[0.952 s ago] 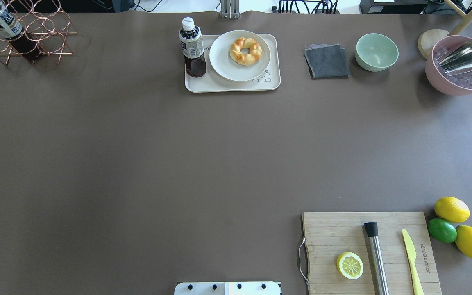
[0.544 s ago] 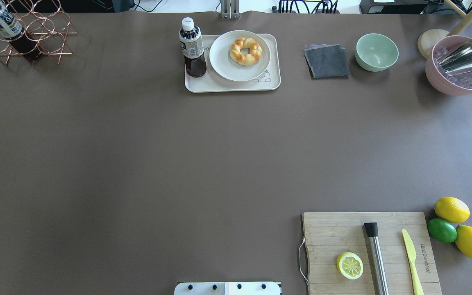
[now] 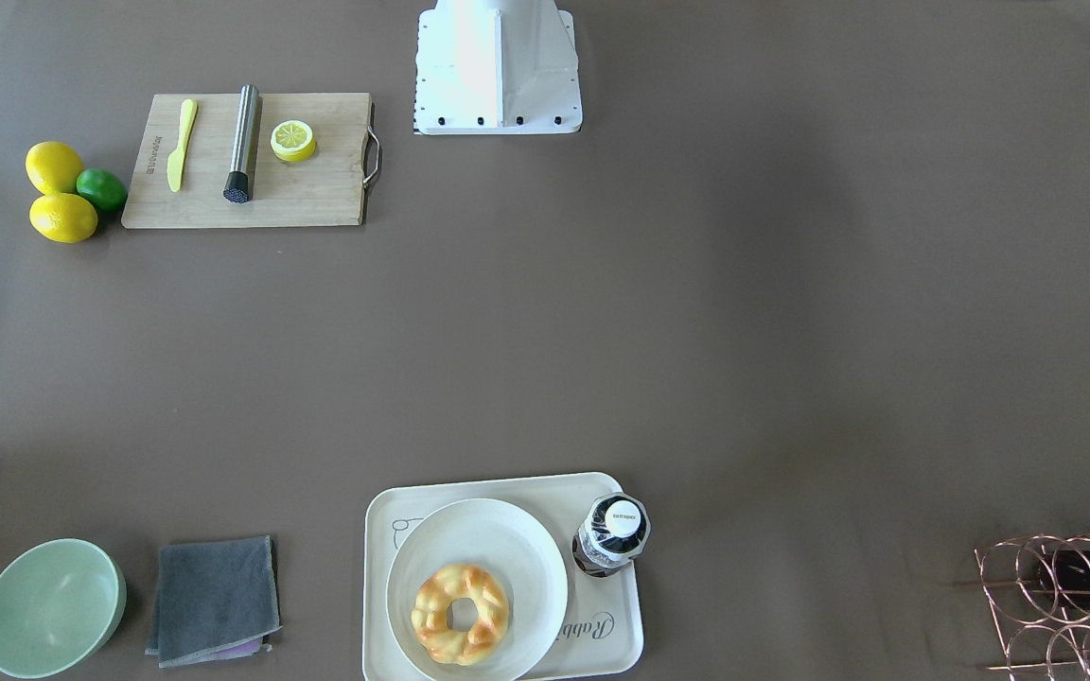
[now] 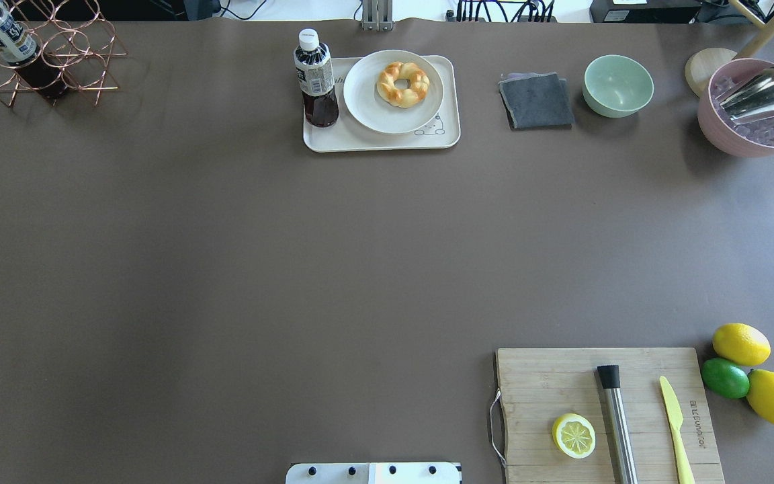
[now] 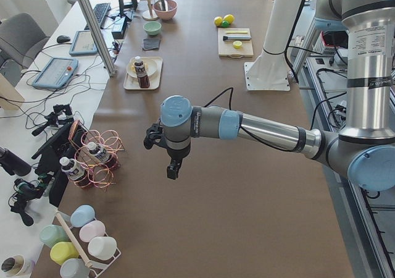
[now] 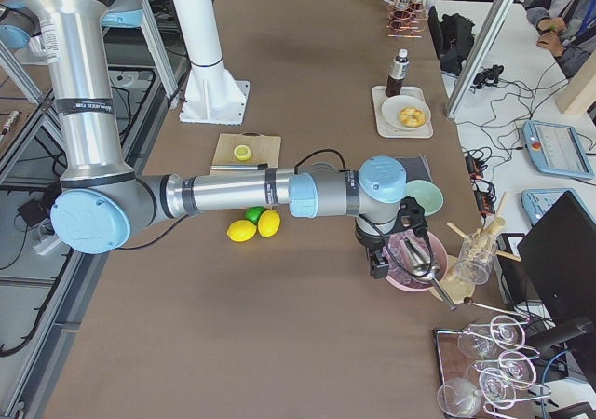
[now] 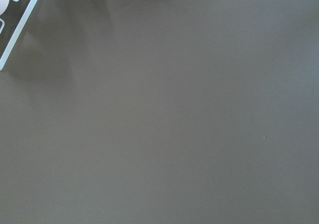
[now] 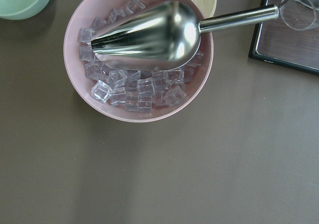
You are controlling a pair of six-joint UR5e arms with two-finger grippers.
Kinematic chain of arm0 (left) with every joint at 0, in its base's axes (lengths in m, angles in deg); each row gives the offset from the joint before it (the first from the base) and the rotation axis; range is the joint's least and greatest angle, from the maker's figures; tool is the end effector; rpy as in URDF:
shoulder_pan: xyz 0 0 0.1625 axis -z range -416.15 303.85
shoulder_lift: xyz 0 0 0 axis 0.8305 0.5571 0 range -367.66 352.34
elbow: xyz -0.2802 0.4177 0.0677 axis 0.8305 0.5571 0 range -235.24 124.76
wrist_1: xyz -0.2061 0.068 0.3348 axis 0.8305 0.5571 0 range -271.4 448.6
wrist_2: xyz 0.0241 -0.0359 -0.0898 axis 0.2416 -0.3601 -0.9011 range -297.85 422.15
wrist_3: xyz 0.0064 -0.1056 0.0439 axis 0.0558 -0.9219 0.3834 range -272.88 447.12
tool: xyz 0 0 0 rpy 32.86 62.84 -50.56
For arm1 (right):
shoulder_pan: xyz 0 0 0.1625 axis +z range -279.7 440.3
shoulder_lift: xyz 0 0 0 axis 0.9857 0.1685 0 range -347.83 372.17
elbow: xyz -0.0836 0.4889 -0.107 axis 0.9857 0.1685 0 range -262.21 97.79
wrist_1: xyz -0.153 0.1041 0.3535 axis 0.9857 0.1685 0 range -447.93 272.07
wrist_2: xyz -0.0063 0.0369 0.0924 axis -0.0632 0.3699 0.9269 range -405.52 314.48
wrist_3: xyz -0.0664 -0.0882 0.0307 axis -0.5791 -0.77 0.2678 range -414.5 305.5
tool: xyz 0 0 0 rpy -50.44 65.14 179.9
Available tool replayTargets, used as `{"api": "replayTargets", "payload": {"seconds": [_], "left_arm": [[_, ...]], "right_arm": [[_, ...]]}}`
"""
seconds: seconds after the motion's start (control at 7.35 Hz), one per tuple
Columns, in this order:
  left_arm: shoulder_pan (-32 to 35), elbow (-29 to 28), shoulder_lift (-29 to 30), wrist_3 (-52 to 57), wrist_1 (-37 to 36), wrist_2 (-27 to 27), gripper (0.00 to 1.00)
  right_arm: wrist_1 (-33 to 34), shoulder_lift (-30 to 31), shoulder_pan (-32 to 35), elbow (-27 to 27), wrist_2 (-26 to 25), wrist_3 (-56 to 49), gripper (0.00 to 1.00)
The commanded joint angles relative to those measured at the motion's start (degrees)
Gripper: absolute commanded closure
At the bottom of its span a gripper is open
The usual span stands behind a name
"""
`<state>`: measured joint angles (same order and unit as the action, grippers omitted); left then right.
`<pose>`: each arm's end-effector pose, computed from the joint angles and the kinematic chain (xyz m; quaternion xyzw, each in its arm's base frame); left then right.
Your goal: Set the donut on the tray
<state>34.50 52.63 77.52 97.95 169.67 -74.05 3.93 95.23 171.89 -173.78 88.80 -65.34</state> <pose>-0.0554 -0.4283 0.6552 0.0721 0.3868 0.0957 0.9144 0.0683 -0.5402 0.6804 0.0943 -0.3685 -0.0963 0.9198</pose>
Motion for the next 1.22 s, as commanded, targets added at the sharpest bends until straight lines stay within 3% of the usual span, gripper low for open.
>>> {"api": "replayTargets", "payload": {"seconds": [0.0,0.41,1.09], "left_arm": [[0.0,-0.5,-0.2,-0.6,0.1,-0.1,0.02],[0.0,0.0,0.2,-0.8,0.1,3.3,0.02],[0.0,-0.5,-0.3,-0.7,3.6,3.3,0.02]], "right_arm": [[-0.1,0.7,-0.1,-1.1,0.2,-0.2,0.0],[-0.1,0.7,-0.4,-1.6,0.7,-0.1,0.0],[-0.1,0.9,-0.4,-2.1,0.9,-0.1,0.0]]}}
